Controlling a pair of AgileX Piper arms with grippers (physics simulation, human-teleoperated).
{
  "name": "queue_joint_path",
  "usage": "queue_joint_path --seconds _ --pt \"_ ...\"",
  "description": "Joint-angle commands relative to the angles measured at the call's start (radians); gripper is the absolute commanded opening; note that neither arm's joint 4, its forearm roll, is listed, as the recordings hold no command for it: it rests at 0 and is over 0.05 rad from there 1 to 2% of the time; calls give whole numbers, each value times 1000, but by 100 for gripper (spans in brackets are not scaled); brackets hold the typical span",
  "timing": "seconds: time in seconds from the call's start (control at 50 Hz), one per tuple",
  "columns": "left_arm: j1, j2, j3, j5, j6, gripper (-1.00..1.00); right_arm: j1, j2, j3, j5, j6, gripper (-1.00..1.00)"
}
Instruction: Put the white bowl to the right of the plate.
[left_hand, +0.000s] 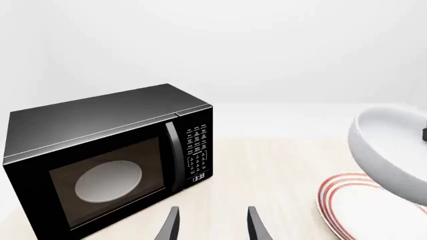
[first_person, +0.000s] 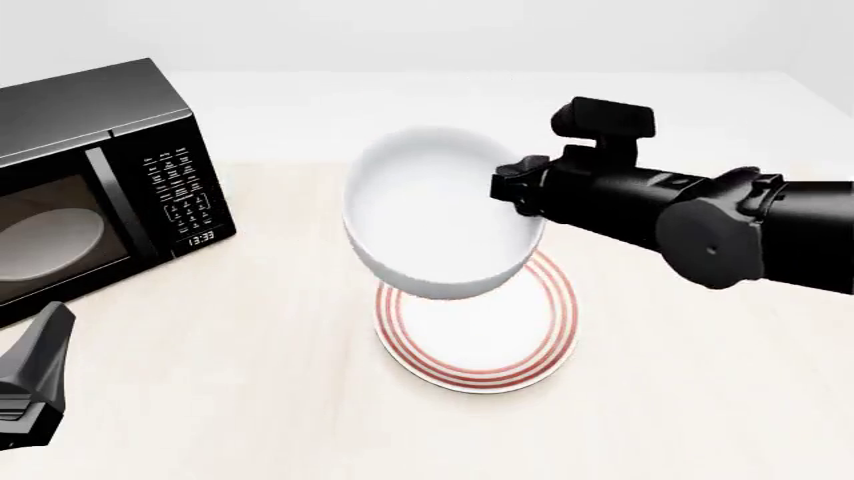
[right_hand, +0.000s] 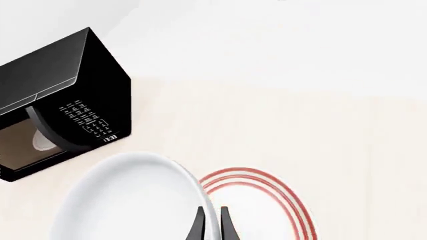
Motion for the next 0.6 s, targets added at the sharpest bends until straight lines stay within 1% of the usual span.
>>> queue_joint_path --seconds 0.02,0.08,0.12,0.18,0.26,0.38,0.42,0.48,0.5,0.58,0.6 --pt "0 0 0 0 0 100 -157 -152 237 -91 18 -100" --pt "0 0 0 0 0 100 -185 -176 291 -118 26 -100" --pt "0 0 0 0 0 100 -197 -196 313 -117 24 -100" --pt "0 0 0 0 0 100 -246 -249 361 -108 23 -100" --pt "0 0 0 0 0 100 -291 -292 415 -119 28 -100" --pt "0 0 0 0 0 100 -347 -312 473 -145 32 -100" --pt "0 0 0 0 0 100 -385 -342 506 -146 34 -100" --pt "0 0 0 0 0 100 -402 -354 521 -148 32 -100" --pt "0 0 0 0 0 100 -430 -373 530 -141 28 -100" --pt "0 0 0 0 0 100 -469 -409 544 -119 22 -100" --pt "0 0 0 0 0 100 -492 -423 551 -111 16 -100"
